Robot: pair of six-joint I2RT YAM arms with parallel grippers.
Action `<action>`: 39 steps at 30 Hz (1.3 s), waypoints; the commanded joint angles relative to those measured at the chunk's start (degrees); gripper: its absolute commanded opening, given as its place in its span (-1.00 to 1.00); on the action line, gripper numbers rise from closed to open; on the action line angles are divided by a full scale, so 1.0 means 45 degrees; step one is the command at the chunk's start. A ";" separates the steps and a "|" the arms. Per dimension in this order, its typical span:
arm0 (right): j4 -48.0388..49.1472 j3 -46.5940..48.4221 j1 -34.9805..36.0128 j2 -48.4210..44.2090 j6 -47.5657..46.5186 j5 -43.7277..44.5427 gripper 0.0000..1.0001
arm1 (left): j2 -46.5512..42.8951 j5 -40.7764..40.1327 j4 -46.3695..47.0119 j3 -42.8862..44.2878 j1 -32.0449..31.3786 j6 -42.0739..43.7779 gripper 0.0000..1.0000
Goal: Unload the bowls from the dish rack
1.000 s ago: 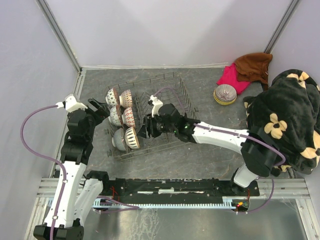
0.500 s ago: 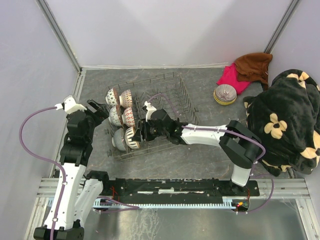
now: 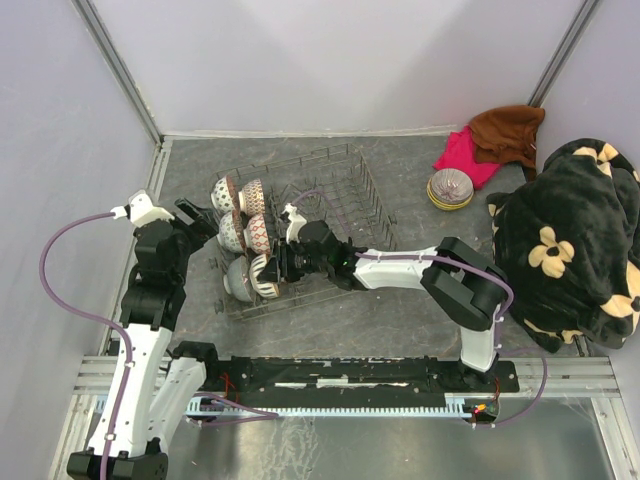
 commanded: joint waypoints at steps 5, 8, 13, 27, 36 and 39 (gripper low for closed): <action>0.2687 -0.0131 -0.0327 0.0137 0.1013 -0.0709 -0.46 | 0.0004 -0.0087 0.0396 0.0271 -0.0008 -0.0044 0.78; 0.3559 -0.0310 -0.0495 0.0301 0.1441 -0.1011 -0.53 | 0.0015 -0.0083 0.0381 0.0319 0.0004 -0.0026 0.78; 0.4545 -0.0436 -0.0709 0.0557 0.1965 -0.1379 -0.65 | 0.0029 -0.0121 0.0381 0.0406 -0.0008 0.0029 0.78; 0.5781 -0.0601 -0.1039 0.0352 0.2861 -0.2008 -0.94 | 0.0078 -0.0208 0.0376 0.0522 -0.0008 0.0059 0.78; 0.5854 -0.0826 -0.1048 -0.0397 0.3055 -0.2170 -0.97 | -0.0089 -0.0191 0.0307 0.0445 0.0001 -0.0002 0.78; 0.5828 -0.0872 -0.1048 -0.0653 0.3062 -0.2206 -0.97 | -0.0116 -0.0167 0.0303 0.0457 -0.0004 -0.0005 0.78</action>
